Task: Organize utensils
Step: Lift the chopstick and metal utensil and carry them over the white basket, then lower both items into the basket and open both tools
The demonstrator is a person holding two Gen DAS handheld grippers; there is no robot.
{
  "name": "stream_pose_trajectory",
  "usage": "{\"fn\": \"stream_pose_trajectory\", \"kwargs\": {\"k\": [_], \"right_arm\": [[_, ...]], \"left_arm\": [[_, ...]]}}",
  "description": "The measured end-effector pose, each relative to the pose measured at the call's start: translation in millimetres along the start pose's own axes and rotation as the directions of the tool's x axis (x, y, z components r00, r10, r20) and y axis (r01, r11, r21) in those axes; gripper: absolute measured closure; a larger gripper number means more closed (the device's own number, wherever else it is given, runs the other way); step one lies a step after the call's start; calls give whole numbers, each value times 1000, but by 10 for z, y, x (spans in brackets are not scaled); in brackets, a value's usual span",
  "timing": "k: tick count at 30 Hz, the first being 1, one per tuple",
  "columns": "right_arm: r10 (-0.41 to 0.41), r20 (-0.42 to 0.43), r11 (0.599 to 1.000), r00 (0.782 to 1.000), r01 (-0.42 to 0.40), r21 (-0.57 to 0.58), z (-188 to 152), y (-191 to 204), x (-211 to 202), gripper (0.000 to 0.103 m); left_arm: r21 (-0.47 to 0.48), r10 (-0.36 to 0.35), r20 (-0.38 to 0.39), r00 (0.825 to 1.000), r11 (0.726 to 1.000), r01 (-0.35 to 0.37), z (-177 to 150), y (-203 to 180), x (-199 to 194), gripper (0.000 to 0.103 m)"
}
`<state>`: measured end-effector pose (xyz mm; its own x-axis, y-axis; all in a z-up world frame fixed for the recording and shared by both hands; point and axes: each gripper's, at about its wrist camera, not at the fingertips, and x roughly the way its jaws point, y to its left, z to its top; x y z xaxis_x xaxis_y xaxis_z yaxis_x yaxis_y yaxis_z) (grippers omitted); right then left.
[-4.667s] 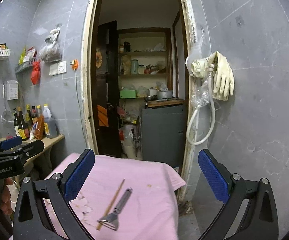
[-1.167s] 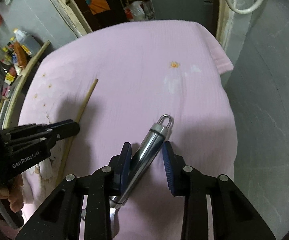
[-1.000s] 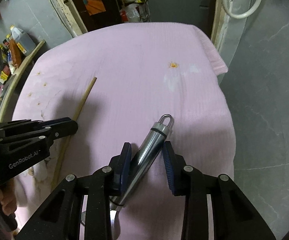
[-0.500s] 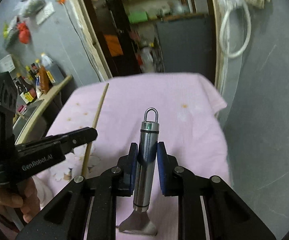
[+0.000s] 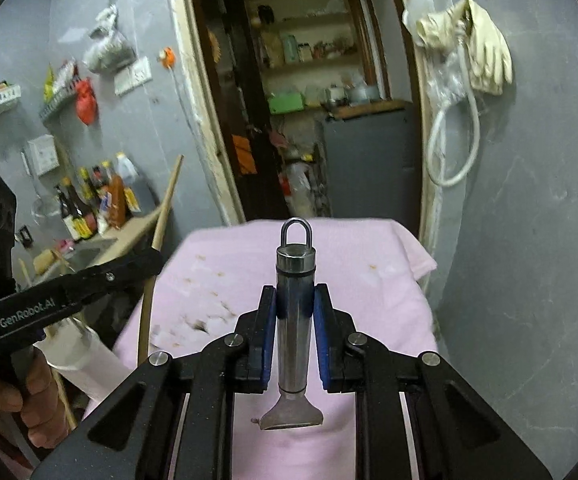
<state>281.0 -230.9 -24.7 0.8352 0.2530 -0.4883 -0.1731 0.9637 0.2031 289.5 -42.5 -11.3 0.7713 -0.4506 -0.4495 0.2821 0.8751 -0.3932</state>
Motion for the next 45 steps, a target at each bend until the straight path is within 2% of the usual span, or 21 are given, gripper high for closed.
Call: {"fn": "stream_pose_trajectory", "kwargs": {"k": [5,8,12,16,22,30,38,40,45], "right_arm": [[75,74,996,994,-72,-49,264,426,-236,87],[129,129,988,983,-117,-96,431,745,-360,87],[206,171,972,964,-181,-146,600,1127,-466,87],[290,174,950,941,-261,-172,643,1470,-451,87],[354,119,925,928,-329,-189,481,1877,-277,87],[339,48,929,939,-326,-176,163,2050,-2,87],[270,61,957,961,-260,-130,-65,1970,126,87],[253,69,961,965,-242,-132,-94,1984,140,87],[240,71,959,968,-224,-174,-147,2088,156,87]], "left_arm": [[16,13,115,993,1000,-15,233,95,-536,96],[22,44,187,981,999,-49,362,200,-842,96],[11,104,288,952,994,-112,465,412,-1226,97],[-30,169,357,918,985,-170,530,686,-1535,96],[-101,255,397,882,967,-234,500,1115,-1757,96],[-205,302,419,856,950,-235,249,1525,-1814,96],[-206,358,439,824,933,-296,57,1681,-1782,96],[-209,371,438,819,928,-308,18,1699,-1757,96],[-227,381,426,821,923,-310,-83,1752,-1711,96]]}}
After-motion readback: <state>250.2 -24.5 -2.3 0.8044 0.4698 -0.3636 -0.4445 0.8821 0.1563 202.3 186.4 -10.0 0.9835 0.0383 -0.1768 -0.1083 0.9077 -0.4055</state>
